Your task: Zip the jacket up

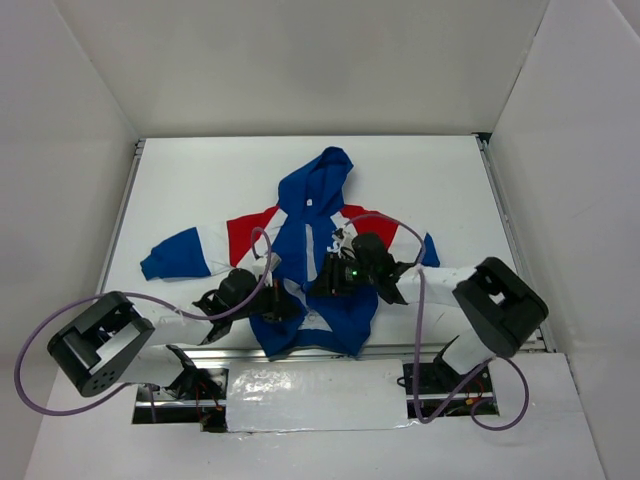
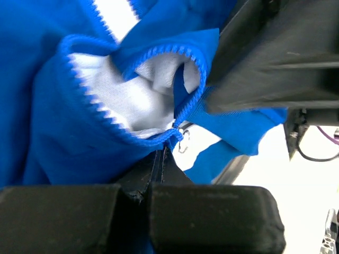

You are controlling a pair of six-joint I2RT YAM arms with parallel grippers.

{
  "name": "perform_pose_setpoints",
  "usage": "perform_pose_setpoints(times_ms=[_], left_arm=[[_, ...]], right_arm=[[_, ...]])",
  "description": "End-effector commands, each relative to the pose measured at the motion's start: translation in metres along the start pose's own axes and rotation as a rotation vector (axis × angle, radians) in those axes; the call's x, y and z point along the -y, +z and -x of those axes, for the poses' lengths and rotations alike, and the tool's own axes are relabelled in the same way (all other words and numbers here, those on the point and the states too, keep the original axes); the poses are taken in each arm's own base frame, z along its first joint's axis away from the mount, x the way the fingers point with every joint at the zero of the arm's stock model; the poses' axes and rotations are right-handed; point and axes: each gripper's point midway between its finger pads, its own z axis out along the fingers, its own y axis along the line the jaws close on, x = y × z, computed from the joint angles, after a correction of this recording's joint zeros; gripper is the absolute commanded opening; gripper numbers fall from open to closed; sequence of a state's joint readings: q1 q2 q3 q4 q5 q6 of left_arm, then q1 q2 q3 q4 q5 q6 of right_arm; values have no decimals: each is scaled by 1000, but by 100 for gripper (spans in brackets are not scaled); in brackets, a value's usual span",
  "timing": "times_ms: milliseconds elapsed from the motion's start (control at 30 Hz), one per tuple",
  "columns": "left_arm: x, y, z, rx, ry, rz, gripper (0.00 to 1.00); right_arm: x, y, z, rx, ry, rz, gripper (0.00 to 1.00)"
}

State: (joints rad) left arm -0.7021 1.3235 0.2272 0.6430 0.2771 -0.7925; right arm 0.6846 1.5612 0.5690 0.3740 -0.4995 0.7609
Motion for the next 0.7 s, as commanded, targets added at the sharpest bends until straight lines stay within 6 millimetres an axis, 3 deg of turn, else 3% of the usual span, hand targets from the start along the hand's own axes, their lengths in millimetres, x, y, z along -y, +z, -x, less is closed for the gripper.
perform_pose_setpoints(times_ms=[0,133,167,200,233,367,467,533,667], left_arm=[[19,-3,8,28,47,-94,0],[28,-7,9,39,42,-146,0],[31,-8,8,36,43,-159,0],[33,-8,9,38,44,-167,0],[34,-9,9,38,47,-176,0],[41,-11,9,34,46,-208,0],[46,-14,12,44,45,-224,0],[49,-15,13,46,44,-238,0],[53,-17,16,55,48,-247,0]], right_arm=[[-50,-21,18,55,-160,138,46],[-61,-31,2,41,-186,132,48],[-63,-32,-1,36,-185,142,55],[-59,-35,-9,24,-173,144,79],[-59,-36,-11,24,-168,150,81],[-60,-45,-26,15,-148,180,80],[-67,-49,-45,-13,-138,239,70],[-63,-49,-54,-19,-140,249,60],[-47,-44,-60,-9,-123,217,59]])
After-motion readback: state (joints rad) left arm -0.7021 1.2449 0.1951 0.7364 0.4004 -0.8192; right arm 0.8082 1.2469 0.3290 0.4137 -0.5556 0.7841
